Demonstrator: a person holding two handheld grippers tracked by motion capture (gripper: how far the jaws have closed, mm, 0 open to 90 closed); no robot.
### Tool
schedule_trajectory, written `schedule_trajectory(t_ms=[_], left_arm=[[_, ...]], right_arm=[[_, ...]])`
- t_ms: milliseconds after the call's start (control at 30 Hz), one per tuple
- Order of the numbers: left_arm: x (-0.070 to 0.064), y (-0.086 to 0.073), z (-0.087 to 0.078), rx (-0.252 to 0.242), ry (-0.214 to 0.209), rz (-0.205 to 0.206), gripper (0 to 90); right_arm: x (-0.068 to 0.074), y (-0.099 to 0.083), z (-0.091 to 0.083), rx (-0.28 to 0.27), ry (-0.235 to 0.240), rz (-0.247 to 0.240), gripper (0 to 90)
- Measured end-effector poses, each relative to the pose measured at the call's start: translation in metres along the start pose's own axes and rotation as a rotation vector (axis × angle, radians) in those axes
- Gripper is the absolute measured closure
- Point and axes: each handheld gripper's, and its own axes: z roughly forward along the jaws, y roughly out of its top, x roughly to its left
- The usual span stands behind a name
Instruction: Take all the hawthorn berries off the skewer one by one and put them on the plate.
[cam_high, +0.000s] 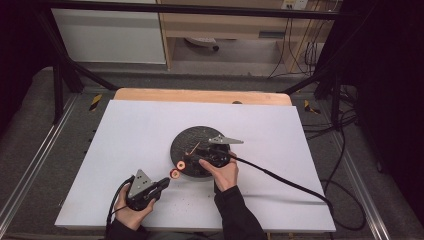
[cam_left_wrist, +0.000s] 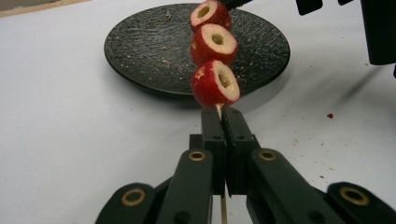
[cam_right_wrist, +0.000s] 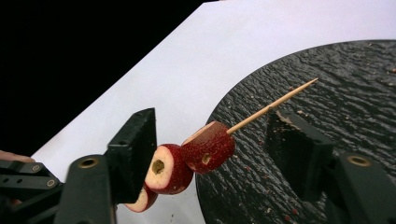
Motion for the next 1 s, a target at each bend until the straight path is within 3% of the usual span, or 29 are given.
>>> schedule_trajectory(t_ms=[467, 633, 833, 1000], left_arm=[[-0.001, 0.0015, -0.0051, -0.041, 0.023, 0.007, 88.5], [-0.0006, 0.0017, -0.006, -0.047, 0.025, 0.003, 88.5], [-0.0035, 0.0026, -0.0076, -0.069, 0.019, 0.008, 88.5], [-0.0082, 0.0017, -0.0055, -0.066, 0.005, 0.02, 88.5]], right_arm=[[0.0001, -0.0021, 0.002, 0.031, 0.001, 0.09, 45.3], [0.0023, -0.0019, 0.0003, 0.022, 0.002, 0.104, 44.3], [0.0007, -0.0032, 0.0049, 0.02, 0.002, 0.157, 41.9], [0.0005, -0.0044, 0.0074, -0.002, 0.014, 0.179, 48.6]])
